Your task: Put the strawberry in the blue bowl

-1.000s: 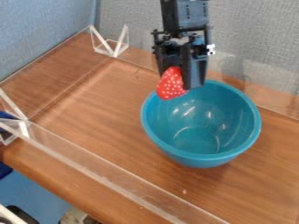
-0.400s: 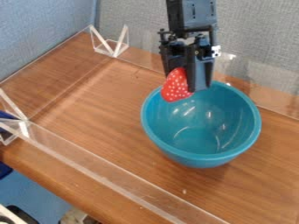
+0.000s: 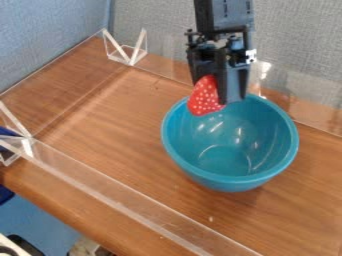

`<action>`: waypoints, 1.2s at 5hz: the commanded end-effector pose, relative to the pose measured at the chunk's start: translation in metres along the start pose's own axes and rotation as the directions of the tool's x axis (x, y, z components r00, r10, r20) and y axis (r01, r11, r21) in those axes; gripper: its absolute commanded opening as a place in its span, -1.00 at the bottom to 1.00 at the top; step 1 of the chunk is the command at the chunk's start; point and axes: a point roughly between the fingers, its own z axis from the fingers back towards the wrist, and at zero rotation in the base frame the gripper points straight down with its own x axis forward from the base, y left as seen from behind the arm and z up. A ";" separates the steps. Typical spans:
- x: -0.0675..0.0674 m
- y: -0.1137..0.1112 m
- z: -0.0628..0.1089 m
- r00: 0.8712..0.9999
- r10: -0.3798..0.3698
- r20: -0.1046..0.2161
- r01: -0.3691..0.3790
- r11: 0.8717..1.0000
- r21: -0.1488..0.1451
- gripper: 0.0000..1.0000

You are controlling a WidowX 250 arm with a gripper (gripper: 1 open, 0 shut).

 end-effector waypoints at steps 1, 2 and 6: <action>-0.001 -0.015 0.014 0.997 -0.064 0.054 0.061 0.997 0.042 -1.00; -0.001 -0.016 0.010 0.996 -0.075 0.057 0.073 0.997 0.040 -1.00; 0.008 -0.035 -0.020 0.987 -0.158 0.026 0.158 0.987 0.023 -1.00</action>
